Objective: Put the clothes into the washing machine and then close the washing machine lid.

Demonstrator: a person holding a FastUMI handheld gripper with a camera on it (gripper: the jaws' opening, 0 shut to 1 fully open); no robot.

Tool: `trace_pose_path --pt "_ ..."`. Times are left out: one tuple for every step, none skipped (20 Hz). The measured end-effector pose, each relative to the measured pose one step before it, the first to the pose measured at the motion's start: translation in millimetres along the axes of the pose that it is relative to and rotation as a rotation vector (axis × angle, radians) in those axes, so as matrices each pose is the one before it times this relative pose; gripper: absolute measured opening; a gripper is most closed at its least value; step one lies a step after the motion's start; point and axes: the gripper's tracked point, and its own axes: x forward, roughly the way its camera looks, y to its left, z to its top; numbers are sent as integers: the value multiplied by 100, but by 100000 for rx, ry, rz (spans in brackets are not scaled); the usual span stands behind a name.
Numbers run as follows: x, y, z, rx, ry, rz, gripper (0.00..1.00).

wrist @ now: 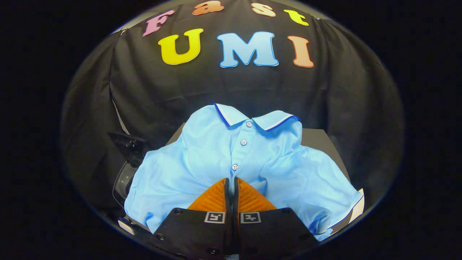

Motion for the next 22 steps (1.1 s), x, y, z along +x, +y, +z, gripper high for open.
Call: trace_pose_path --pt "-142 69 -26 841 -1059 552 2" --pt "-279 10 331 446 -463 920 2" --pt "-362 121 440 497 -1624 951 2" --pt "-419 38 590 280 -1332 789 2" --pt "-468 30 703 820 -2494 939 1" --pt "-531 75 922 685 -1915 1156 1" --pt "-465 136 803 597 -1957 861 1" --pt "-481 175 909 446 -1897 850 2" --pt "-386 135 733 7 -2103 620 1" --pt "-168 11 432 -529 -95 -19 1" --pt "93 -13 -68 -455 -762 -257 1" --pt "460 -648 -568 -1181 2898 -2913 1" --pt "194 -583 -719 -194 2632 -1728 2" --pt "1110 12 -792 1315 3150 -350 2" --pt "302 -122 -1506 295 2761 -1806 21" --pt "227 -589 -225 -2451 2477 -3701 41" --pt "719 -15 -1489 -3191 1662 -1258 60" --pt "184 428 -500 -2119 1486 205 79" --pt "577 645 -1032 -1887 2948 -350 99" --pt "-460 -39 707 946 -3276 -1749 99" --pt "77 -21 -440 1099 3135 -393 98" --pt "108 107 274 222 -763 571 98"
